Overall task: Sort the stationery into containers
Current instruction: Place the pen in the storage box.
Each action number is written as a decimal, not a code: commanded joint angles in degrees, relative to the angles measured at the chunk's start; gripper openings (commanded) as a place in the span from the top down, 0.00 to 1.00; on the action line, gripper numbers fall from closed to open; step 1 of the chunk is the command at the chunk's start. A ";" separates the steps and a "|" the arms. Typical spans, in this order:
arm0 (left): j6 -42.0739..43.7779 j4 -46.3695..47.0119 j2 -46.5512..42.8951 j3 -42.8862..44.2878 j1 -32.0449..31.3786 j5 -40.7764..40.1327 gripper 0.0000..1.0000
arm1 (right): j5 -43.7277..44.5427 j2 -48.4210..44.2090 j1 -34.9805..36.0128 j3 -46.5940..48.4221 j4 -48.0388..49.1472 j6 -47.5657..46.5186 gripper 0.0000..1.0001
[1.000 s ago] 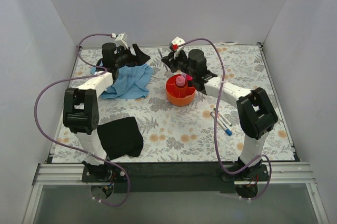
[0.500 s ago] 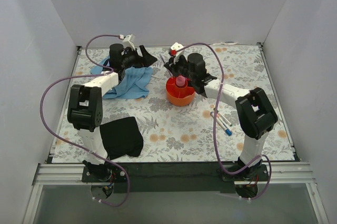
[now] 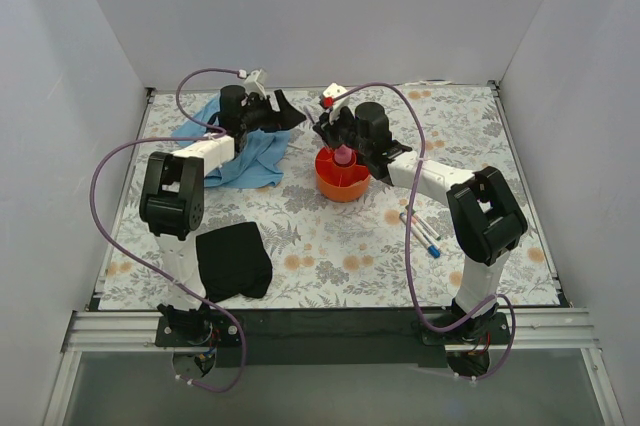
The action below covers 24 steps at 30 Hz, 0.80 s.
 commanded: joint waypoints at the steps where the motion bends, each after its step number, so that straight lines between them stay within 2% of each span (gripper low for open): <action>1: 0.84 1.90 -1.42 3.11 -1.34 0.30 0.21 | -0.44 0.00 0.00 0.37 -1.09 -0.69 0.68; 4: 1.11 1.82 -1.77 3.46 -2.05 0.21 0.21 | -0.96 -0.35 0.00 0.54 -1.79 -0.60 0.58; 11: 2.86 -0.11 -4.31 2.41 -2.40 -2.24 0.21 | 0.96 -2.54 0.00 3.35 -3.90 -1.31 0.57; 16: 4.71 -2.49 -11.16 0.83 -1.17 -8.48 0.19 | 5.79 -11.85 -0.44 4.85 -7.76 -4.46 0.55; 18: 5.41 -3.37 -16.15 -0.31 0.06 -9.19 0.18 | 6.94 -17.45 -0.88 4.06 -14.16 -6.57 0.55; 20: 6.90 -4.94 -20.21 -3.11 0.76 -10.59 0.17 | 6.34 -21.34 -2.62 1.88 -20.57 -10.59 0.50; 21: 8.65 -5.65 -24.14 -4.52 0.85 -11.04 0.17 | 5.37 -24.84 -3.25 0.99 -28.17 -11.93 0.50; 24: 10.68 -7.85 -30.14 -9.88 1.11 -12.97 0.17 | 2.73 -30.56 -6.58 -2.61 -41.39 -17.64 0.43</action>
